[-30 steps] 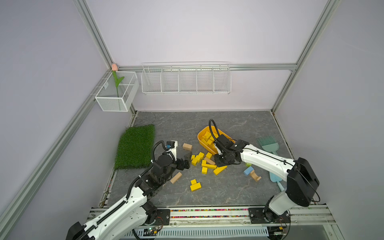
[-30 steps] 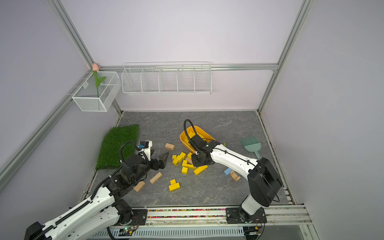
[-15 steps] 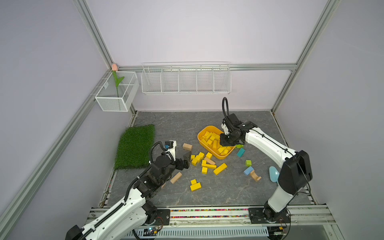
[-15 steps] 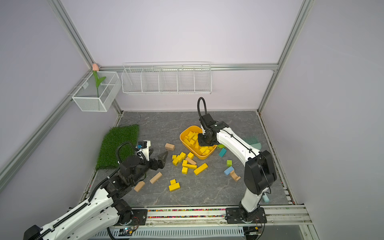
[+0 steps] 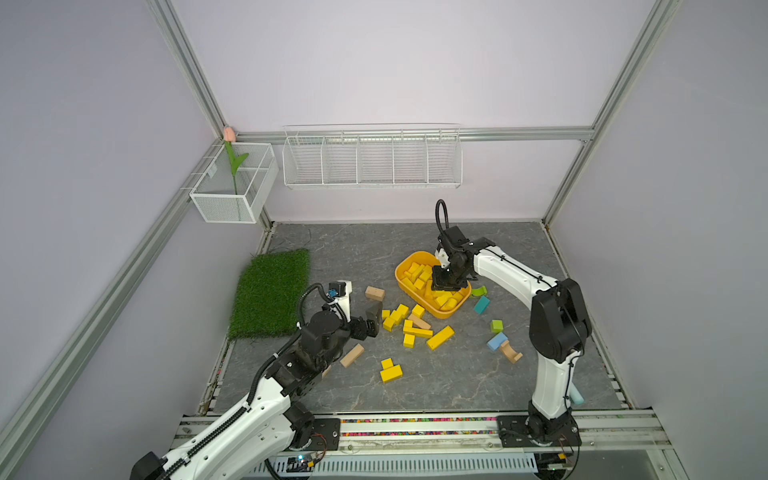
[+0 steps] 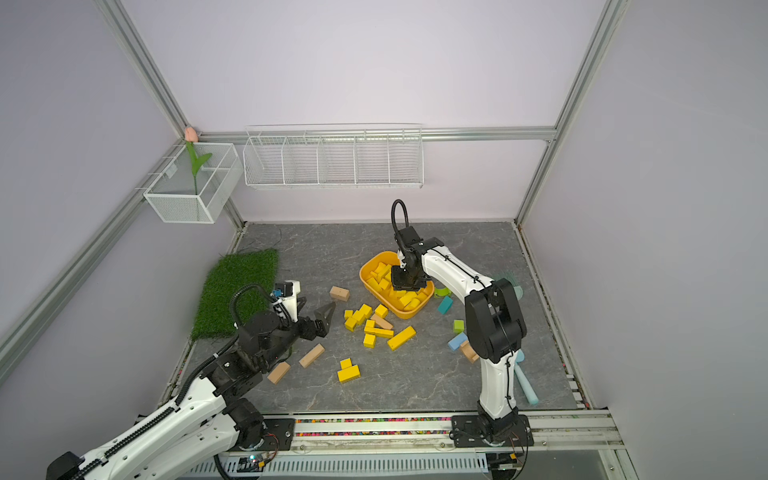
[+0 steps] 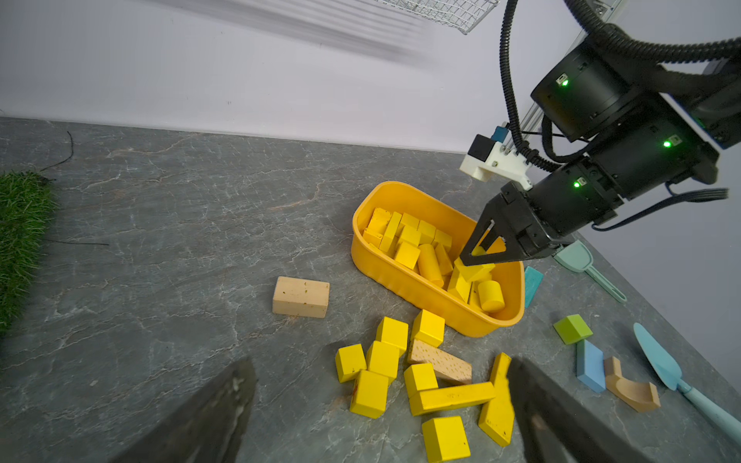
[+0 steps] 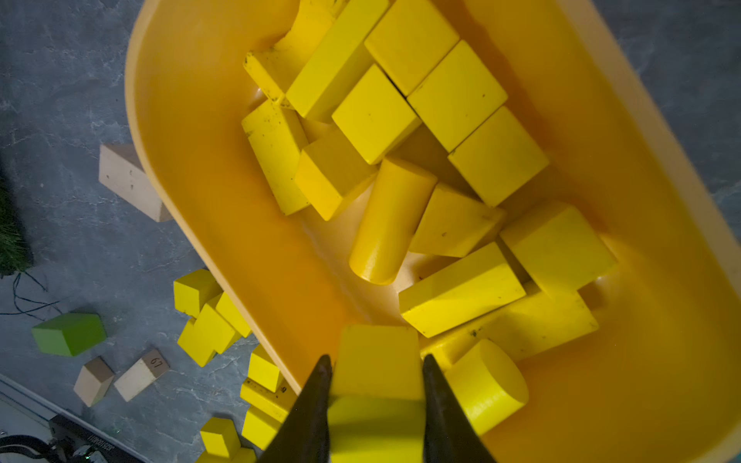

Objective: Pick out the yellow building blocks
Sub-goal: Pick up the building block from the center of the board.

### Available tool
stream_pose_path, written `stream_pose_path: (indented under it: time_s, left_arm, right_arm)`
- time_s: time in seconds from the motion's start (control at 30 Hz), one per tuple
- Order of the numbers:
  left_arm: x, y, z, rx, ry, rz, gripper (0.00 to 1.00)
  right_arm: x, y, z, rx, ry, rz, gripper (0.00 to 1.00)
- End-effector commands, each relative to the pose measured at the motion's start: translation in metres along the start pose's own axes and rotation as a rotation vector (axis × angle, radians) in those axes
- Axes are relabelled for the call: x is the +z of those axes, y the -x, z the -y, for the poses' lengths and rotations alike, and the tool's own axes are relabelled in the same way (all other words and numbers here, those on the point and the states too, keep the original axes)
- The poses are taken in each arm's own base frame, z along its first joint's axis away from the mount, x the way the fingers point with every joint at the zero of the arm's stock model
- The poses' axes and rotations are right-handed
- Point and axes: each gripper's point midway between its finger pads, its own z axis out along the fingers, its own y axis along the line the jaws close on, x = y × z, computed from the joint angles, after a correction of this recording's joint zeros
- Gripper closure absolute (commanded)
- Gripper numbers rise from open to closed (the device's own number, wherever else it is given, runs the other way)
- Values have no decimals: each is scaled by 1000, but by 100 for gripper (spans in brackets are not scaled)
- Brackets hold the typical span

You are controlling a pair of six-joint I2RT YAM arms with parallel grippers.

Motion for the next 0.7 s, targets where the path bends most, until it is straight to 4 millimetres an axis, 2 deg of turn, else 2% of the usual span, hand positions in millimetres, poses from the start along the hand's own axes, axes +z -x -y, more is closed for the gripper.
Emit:
stream_pose_path:
  time_s: [0.0, 0.13, 0.2, 0.47, 0.67]
  left_arm:
    - [0, -1, -3, -16, 8, 7, 0]
    - [-2, 0, -4, -17, 9, 13, 0]
    - [-2, -1, -4, -17, 8, 14, 0]
    - [-2, 0, -5, -19, 10, 16, 0]
    - [-1, -1, -5, -20, 14, 10, 1]
  right_arm:
    - [9, 1, -6, 39, 43, -17, 73]
    - [11, 2, -3, 52, 32, -11, 54]
    - [10, 3, -2, 50, 28, -3, 49]
    - [-3, 3, -5, 40, 37, 27, 49]
    - [-31, -12, -4, 8, 63, 102, 49]
